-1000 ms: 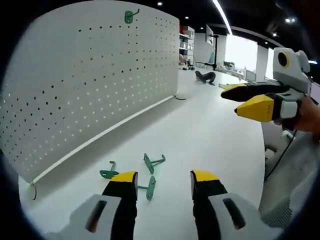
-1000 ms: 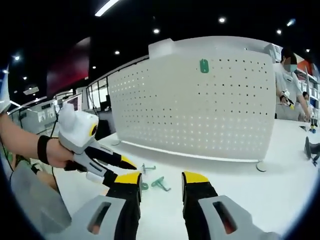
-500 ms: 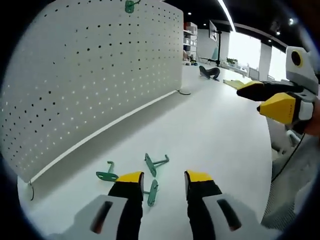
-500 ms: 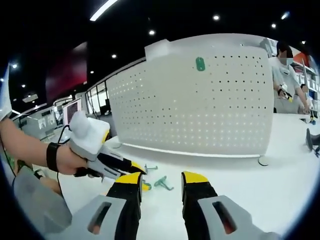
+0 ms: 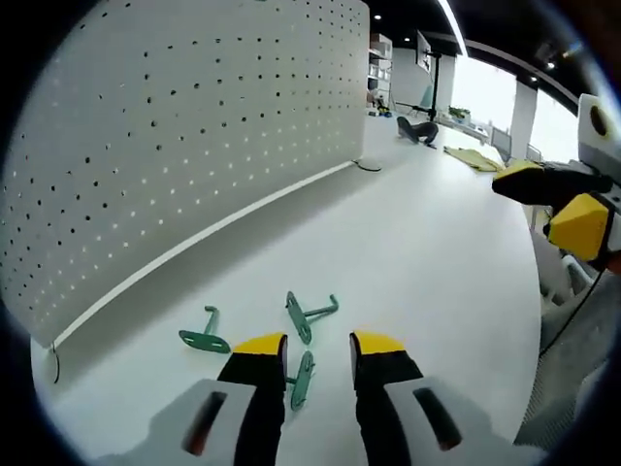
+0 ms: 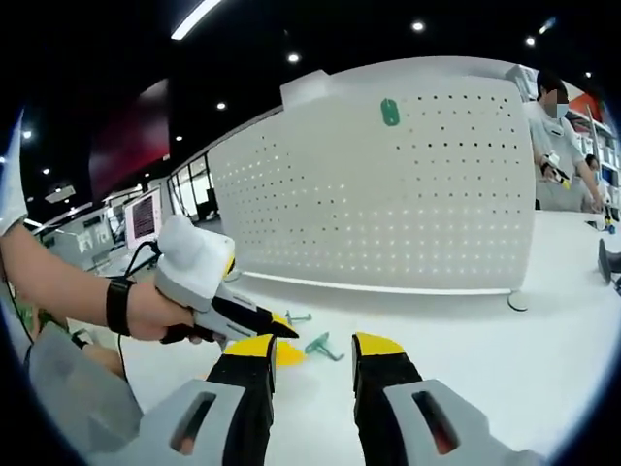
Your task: Insert the hook assembly into the mounting plate slot until the hook locks in place.
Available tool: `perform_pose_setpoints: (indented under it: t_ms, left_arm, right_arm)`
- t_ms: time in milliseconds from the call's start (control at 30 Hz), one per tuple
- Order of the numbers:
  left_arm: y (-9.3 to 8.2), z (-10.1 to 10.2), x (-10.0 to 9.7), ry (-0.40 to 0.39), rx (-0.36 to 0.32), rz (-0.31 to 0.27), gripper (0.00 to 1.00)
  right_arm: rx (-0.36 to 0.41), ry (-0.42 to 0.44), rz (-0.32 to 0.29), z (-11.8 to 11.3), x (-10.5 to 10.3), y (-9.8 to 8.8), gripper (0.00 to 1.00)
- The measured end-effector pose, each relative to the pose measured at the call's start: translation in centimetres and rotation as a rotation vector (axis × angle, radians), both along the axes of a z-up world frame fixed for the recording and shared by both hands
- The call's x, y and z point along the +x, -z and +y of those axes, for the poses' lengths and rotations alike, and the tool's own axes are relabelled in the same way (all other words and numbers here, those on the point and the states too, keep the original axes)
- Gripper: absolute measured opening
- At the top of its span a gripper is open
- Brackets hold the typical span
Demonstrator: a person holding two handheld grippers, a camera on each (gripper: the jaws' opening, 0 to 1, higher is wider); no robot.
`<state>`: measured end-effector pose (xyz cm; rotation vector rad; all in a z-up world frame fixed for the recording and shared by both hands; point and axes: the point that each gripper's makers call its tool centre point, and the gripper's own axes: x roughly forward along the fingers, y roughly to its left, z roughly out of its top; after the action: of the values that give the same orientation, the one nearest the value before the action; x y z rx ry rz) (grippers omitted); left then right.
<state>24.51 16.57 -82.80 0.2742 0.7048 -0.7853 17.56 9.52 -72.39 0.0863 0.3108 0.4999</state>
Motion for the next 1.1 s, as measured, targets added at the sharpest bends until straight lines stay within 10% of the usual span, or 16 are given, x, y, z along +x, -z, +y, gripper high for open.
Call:
perform_pose_setpoints:
  t_ms: [1100]
  left_arm:
    - [2.3,-0.6,1.7,-0.036,0.025,0.069,0.11]
  right_arm:
    - [0.041,0.005,0.046,0.0,-0.3,0.7,0.30]
